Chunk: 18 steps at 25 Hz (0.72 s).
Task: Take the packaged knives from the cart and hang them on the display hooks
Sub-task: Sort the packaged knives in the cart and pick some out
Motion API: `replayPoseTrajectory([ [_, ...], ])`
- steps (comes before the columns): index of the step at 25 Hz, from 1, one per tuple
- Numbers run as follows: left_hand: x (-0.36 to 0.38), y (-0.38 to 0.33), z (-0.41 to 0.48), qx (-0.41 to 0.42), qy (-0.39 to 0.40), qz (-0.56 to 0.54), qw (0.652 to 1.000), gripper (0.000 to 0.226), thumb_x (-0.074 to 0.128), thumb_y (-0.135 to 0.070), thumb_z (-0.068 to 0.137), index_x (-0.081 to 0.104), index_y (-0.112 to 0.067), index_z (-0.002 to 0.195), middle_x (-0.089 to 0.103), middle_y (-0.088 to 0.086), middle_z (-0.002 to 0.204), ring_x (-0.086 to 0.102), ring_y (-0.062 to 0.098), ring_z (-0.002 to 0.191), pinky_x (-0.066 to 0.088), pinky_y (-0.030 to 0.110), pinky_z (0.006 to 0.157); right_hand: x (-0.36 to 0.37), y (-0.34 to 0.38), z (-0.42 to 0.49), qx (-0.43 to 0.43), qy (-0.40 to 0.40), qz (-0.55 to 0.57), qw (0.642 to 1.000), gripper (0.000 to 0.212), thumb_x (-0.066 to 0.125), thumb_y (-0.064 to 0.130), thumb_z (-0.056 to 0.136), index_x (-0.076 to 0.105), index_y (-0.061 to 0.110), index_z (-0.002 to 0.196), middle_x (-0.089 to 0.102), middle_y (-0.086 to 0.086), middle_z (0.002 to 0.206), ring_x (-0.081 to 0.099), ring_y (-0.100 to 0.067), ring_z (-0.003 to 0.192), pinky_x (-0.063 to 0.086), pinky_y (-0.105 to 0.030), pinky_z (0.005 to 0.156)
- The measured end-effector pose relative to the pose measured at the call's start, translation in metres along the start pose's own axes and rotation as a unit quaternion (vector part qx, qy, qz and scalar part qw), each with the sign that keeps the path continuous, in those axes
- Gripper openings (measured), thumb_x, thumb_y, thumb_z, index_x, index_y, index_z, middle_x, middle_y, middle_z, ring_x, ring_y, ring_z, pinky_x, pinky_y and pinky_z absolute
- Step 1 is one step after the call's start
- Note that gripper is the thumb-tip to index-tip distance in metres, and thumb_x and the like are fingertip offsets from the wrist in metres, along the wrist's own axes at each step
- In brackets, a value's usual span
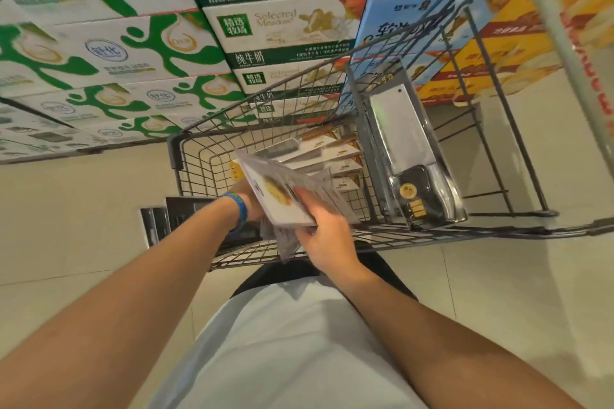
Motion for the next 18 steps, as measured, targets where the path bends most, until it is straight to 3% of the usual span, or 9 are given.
replayPoseTrajectory([
  [1, 0.006, 0.009, 0.001, -0.04, 0.037, -0.045, 0.998, 0.022, 0.061, -0.005, 0.095, 0.05, -0.011, 0.077, 0.059, 0.009, 0.088, 0.06, 0.03, 0.109, 0.042, 0.037, 0.1, 0.003, -0.001, -0.001, -0.006, 0.002, 0.007, 1.0, 0.071, 0.071, 0.034, 0.094, 0.031, 0.066, 0.143, 0.053, 0.026, 0.129, 0.054, 0.0, 0.114, 0.047, -0.016, 0.096],
  [3, 0.002, 0.011, 0.006, -0.036, 0.053, -0.175, 0.982, 0.032, 0.061, -0.003, 0.094, 0.045, -0.015, 0.07, 0.052, 0.001, 0.072, 0.063, 0.017, 0.075, 0.055, 0.035, 0.085, 0.007, -0.013, 0.003, 0.022, 0.0, -0.003, 1.0, 0.075, 0.076, 0.027, 0.09, 0.032, 0.064, 0.138, 0.042, 0.026, 0.124, 0.048, -0.002, 0.117, 0.045, -0.021, 0.1],
  [5, -0.004, 0.004, 0.011, 0.022, 0.043, -0.273, 0.961, 0.022, 0.063, -0.004, 0.092, 0.055, -0.025, 0.089, 0.065, 0.002, 0.087, 0.067, 0.011, 0.077, 0.06, 0.028, 0.062, 0.011, -0.038, 0.009, 0.12, 0.024, -0.046, 0.991, 0.077, 0.079, 0.024, 0.085, 0.03, 0.054, 0.136, 0.037, 0.017, 0.116, 0.051, -0.014, 0.118, 0.05, -0.036, 0.099],
  [7, -0.003, 0.002, 0.015, 0.044, 0.039, -0.306, 0.95, 0.043, 0.068, -0.007, 0.088, 0.052, -0.031, 0.12, 0.066, 0.0, 0.109, 0.068, 0.016, 0.088, 0.06, 0.027, 0.059, 0.017, -0.046, 0.012, 0.158, 0.058, -0.111, 0.98, 0.081, 0.08, 0.026, 0.082, 0.024, 0.049, 0.136, 0.044, 0.009, 0.116, 0.055, -0.022, 0.114, 0.055, -0.044, 0.092],
  [9, 0.0, -0.002, 0.014, 0.068, 0.016, -0.285, 0.956, 0.088, 0.073, -0.018, 0.083, 0.021, -0.039, 0.151, 0.057, -0.012, 0.117, 0.065, 0.01, 0.085, 0.056, 0.02, 0.056, 0.025, -0.042, 0.015, 0.154, 0.085, -0.134, 0.975, 0.088, 0.081, 0.031, 0.081, 0.018, 0.045, 0.142, 0.048, 0.001, 0.128, 0.054, -0.019, 0.105, 0.059, -0.046, 0.09],
  [10, 0.001, -0.007, 0.012, 0.086, -0.005, -0.261, 0.962, 0.1, 0.074, -0.027, 0.079, 0.01, -0.044, 0.153, 0.053, -0.016, 0.116, 0.062, 0.004, 0.081, 0.05, 0.014, 0.055, 0.027, -0.044, 0.015, 0.166, 0.101, -0.121, 0.973, 0.093, 0.08, 0.034, 0.081, 0.015, 0.043, 0.146, 0.046, -0.001, 0.133, 0.051, -0.018, 0.105, 0.058, -0.046, 0.09],
  [14, 0.005, -0.017, 0.004, 0.124, -0.057, -0.265, 0.955, 0.086, 0.059, -0.049, 0.067, 0.019, -0.057, 0.143, 0.058, -0.019, 0.1, 0.054, -0.009, 0.071, 0.04, 0.009, 0.054, 0.022, -0.054, 0.01, 0.193, 0.199, -0.141, 0.95, 0.112, 0.081, 0.032, 0.079, 0.0, 0.046, 0.154, 0.039, -0.002, 0.144, 0.051, -0.022, 0.117, 0.055, -0.041, 0.092],
  [16, 0.005, -0.018, 0.003, 0.102, -0.05, -0.277, 0.954, 0.076, 0.054, -0.06, 0.069, 0.022, -0.058, 0.137, 0.06, -0.012, 0.104, 0.059, 0.002, 0.074, 0.045, 0.018, 0.057, 0.011, -0.053, 0.014, 0.188, 0.205, -0.185, 0.943, 0.099, 0.076, 0.028, 0.085, 0.009, 0.038, 0.158, 0.049, -0.003, 0.143, 0.056, -0.025, 0.119, 0.054, -0.044, 0.096],
  [18, 0.008, -0.02, 0.004, 0.068, -0.078, -0.247, 0.964, 0.083, 0.064, -0.065, 0.071, 0.019, -0.052, 0.139, 0.06, -0.008, 0.11, 0.061, 0.015, 0.079, 0.049, 0.027, 0.067, 0.003, -0.047, 0.017, 0.198, 0.186, -0.19, 0.943, 0.076, 0.067, 0.025, 0.093, 0.025, 0.031, 0.156, 0.055, -0.004, 0.141, 0.057, -0.026, 0.122, 0.052, -0.046, 0.101],
])
Point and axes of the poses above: each hand's wrist, its own z-axis towards the middle knuckle, its own x-axis out of the palm, y = z × x, the point moved 10 cm from there along z, towards the middle knuckle
